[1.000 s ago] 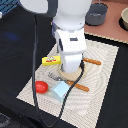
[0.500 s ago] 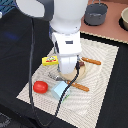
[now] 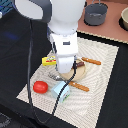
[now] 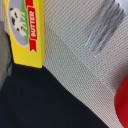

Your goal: Interact with the objects in diverse but meaningful ways.

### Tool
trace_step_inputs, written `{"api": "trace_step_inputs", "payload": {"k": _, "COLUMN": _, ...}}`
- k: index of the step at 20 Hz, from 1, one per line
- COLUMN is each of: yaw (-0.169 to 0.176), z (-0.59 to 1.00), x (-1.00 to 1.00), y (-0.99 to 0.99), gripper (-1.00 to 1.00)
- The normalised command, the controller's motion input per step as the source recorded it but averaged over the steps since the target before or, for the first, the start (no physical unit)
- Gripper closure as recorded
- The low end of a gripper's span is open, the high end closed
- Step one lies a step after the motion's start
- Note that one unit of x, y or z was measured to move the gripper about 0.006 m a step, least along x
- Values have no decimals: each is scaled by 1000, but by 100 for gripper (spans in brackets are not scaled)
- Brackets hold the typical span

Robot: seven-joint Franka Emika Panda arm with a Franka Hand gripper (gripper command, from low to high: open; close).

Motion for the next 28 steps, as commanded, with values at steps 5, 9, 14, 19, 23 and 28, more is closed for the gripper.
{"api": "trace_step_inputs", "payload": {"k": 5, "yaw": -56, "z": -118, "x": -765, "y": 433, "gripper": -100}}
{"api": "trace_step_inputs", "payload": {"k": 9, "yaw": -96, "z": -283, "x": -639, "y": 327, "gripper": -100}}
{"api": "trace_step_inputs", "payload": {"k": 14, "yaw": -104, "z": -407, "x": -669, "y": 43, "gripper": -100}}
{"api": "trace_step_inputs", "payload": {"k": 19, "yaw": -60, "z": -331, "x": -538, "y": 0, "gripper": -100}}
{"api": "trace_step_inputs", "payload": {"k": 23, "yaw": -42, "z": -189, "x": -294, "y": -45, "gripper": -100}}
{"api": "trace_step_inputs", "payload": {"k": 28, "yaw": -38, "z": -190, "x": -262, "y": -6, "gripper": -100}}
